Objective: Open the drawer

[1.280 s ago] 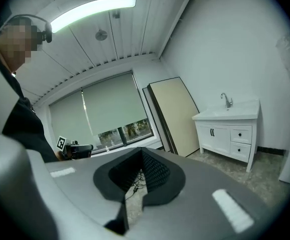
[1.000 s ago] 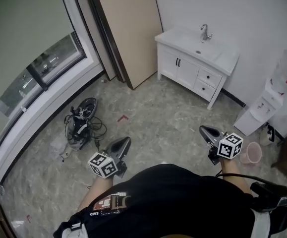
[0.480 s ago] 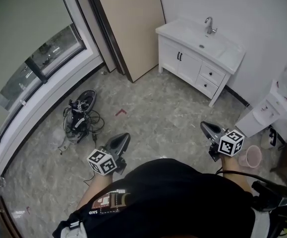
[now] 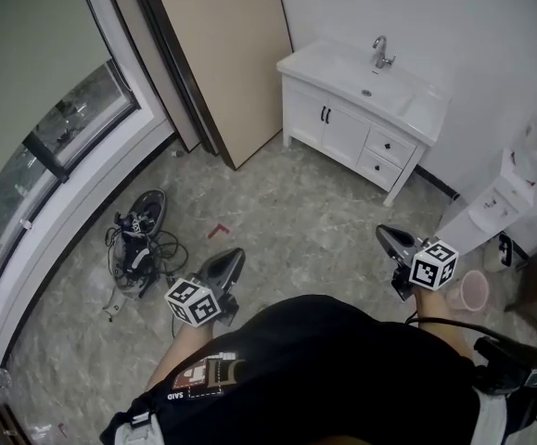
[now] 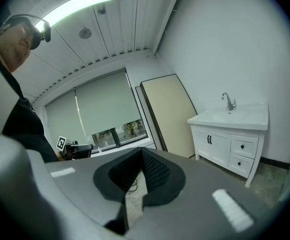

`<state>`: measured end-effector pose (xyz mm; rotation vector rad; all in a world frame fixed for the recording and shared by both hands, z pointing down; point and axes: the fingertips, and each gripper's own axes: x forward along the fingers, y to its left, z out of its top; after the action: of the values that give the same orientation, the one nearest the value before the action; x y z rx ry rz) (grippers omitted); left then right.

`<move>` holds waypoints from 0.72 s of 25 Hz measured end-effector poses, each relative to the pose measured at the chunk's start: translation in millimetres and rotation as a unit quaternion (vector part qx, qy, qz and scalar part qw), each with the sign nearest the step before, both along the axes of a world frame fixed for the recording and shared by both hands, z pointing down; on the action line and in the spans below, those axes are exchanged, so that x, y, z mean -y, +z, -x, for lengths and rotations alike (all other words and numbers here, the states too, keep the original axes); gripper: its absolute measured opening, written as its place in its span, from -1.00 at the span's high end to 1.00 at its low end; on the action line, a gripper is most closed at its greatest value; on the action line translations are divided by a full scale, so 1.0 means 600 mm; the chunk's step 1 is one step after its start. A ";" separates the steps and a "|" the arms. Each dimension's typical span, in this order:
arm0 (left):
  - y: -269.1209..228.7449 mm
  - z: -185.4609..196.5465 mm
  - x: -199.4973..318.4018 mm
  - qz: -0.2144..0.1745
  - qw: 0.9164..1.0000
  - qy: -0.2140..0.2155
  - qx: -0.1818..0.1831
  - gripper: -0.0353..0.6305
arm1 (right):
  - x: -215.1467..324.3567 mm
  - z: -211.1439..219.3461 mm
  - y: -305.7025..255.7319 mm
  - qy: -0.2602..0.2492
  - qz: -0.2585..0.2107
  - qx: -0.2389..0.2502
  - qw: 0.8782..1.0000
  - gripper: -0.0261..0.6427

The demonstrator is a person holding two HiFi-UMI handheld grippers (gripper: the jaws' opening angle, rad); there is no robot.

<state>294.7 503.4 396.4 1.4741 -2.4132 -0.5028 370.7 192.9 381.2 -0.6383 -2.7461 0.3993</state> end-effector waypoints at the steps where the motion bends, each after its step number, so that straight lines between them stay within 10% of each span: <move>1: -0.006 0.027 -0.006 0.001 1.000 0.007 0.001 0.89 | -0.008 0.018 -0.009 0.004 -0.002 0.003 1.000 0.93; 18: -0.047 0.363 -0.123 0.005 0.999 0.031 0.033 0.89 | -0.135 0.311 -0.030 0.025 -0.007 0.015 1.000 0.93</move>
<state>76.9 577.3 368.3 1.5807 -2.4072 -0.4338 184.3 274.1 363.4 -0.5784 -2.7960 0.3853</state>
